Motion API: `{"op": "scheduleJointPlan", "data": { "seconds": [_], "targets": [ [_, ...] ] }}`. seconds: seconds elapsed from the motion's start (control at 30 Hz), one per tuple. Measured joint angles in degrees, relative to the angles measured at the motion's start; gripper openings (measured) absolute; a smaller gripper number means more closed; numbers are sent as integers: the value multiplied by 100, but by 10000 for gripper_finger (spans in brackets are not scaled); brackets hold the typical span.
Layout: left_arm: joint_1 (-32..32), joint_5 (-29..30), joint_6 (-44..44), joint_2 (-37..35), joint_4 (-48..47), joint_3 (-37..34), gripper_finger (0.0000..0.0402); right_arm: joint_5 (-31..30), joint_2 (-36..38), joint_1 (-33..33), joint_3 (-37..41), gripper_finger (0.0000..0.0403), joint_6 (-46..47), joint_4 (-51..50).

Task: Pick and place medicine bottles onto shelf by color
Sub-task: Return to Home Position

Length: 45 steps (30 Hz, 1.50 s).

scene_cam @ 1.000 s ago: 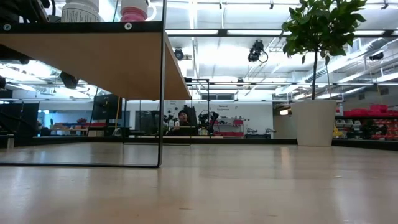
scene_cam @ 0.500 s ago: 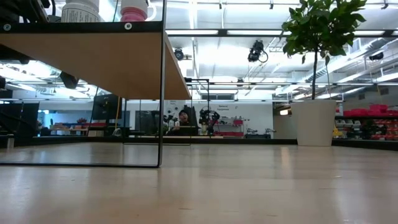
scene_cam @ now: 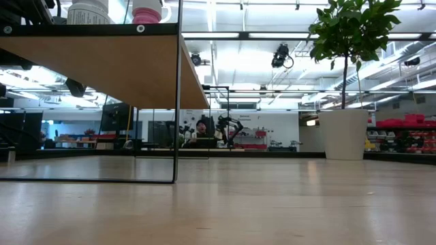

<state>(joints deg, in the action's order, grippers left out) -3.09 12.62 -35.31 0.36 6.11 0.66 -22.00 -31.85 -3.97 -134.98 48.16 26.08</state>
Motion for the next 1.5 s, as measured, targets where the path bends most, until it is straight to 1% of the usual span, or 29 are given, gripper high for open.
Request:
{"op": "scheduleJointPlan", "data": {
  "seconds": [0.13,0.27,0.43,0.63,0.77,0.9,1.27,1.5],
  "targets": [
    [0,0,-1,0,-10,3,41,-1,9,2,-2,23,0,52],
    [0,-2,0,0,-13,3,36,0,19,0,192,23,0,-56],
    [-2,-2,-2,0,-15,3,37,0,15,2,300,23,2,-578],
    [-1,-2,0,0,-19,3,44,-2,13,2,306,23,2,-1557],
    [0,-2,0,0,-20,3,39,-1,15,0,302,23,0,-2070],
    [-2,-2,0,0,-20,3,33,-2,15,2,303,23,0,-2374],
    [-1,-1,-2,0,-22,3,45,0,15,0,302,23,0,-2453],
    [-1,-1,-2,0,-22,3,39,-2,15,0,302,23,0,-2446]
  ]
}}
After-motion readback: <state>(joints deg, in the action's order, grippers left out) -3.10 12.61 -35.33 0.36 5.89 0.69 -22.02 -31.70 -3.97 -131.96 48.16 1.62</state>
